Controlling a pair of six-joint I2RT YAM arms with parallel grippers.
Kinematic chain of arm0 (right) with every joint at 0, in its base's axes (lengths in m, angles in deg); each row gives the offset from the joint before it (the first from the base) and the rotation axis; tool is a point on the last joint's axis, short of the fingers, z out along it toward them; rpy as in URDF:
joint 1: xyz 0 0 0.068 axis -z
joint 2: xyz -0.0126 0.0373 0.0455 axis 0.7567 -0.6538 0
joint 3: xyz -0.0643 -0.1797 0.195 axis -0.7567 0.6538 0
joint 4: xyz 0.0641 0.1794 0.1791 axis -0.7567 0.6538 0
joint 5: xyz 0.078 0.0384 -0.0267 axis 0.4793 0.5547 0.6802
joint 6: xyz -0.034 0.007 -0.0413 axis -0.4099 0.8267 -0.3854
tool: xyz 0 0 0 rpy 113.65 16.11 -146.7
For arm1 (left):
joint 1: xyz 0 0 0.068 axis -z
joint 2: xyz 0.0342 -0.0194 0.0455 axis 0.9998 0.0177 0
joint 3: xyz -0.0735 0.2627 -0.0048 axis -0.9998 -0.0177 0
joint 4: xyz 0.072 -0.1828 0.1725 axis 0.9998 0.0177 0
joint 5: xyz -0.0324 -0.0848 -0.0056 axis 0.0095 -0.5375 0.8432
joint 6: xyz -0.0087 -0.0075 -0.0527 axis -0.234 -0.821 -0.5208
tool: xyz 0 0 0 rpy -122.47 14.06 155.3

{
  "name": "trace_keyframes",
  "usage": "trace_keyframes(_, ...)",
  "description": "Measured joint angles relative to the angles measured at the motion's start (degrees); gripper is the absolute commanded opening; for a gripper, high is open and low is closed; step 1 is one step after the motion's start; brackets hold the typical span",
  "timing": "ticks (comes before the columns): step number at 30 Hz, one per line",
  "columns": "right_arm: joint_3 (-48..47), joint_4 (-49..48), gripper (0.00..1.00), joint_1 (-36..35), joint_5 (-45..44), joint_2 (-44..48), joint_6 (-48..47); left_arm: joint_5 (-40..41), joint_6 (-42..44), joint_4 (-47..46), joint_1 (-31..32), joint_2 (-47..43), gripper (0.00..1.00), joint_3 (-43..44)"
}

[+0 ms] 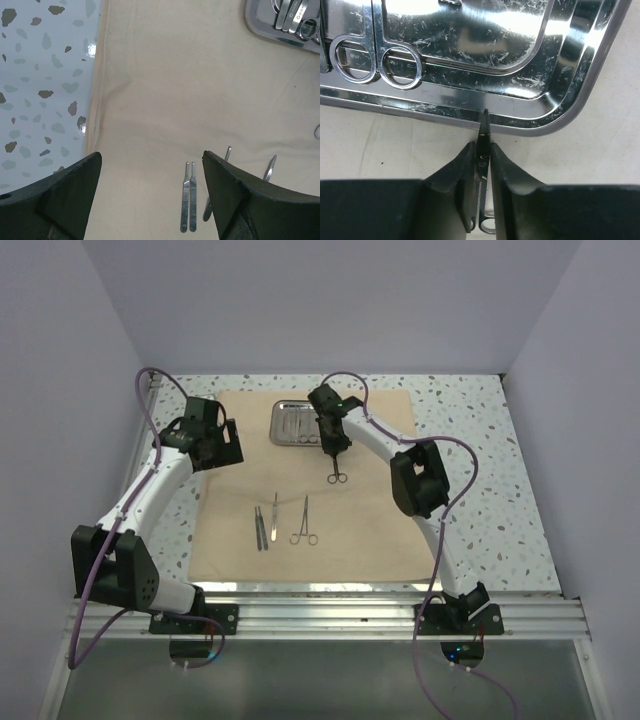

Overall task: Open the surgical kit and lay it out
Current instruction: Pick up the medical item from the surgical kit, then place the medical item in the surgical kit.

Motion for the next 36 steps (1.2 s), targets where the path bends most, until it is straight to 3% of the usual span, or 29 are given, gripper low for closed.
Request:
trace_keyframes(1,0.07,0.02,0.09,0.0,-0.02,0.0,0.02,0.0,0.0,0.0,0.0,0.0,0.86,0.0)
trace_keyframes(3,0.28,-0.02,0.0,0.0,-0.17,0.0,-0.09,0.0,0.13,-0.02,0.0,0.0,0.86,0.0)
trace_keyframes(13,-0.35,2.93,0.0,0.13,-1.53,1.18,0.22,-0.55,0.46,-0.55,0.0,1.01,0.86,0.0)
trace_keyframes(18,-1.05,6.54,0.0,-0.2,-0.24,6.19,4.72,-0.96,0.83,-1.66,0.0,1.86,0.86,-0.02)
trace_keyframes(26,22.14,2.03,0.0,-4.44,8.22,25.42,21.35,-2.8,0.15,-4.63,0.0,3.45,0.89,-1.01)
trace_keyframes(31,30.8,-0.17,0.0,-8.5,12.85,25.16,27.58,-3.69,-0.87,-6.16,0.0,4.22,0.92,-1.53)
trace_keyframes(36,31.26,-2.62,0.0,-10.84,13.6,22.82,29.31,-4.76,-1.75,-7.06,0.0,6.25,0.92,-1.53)
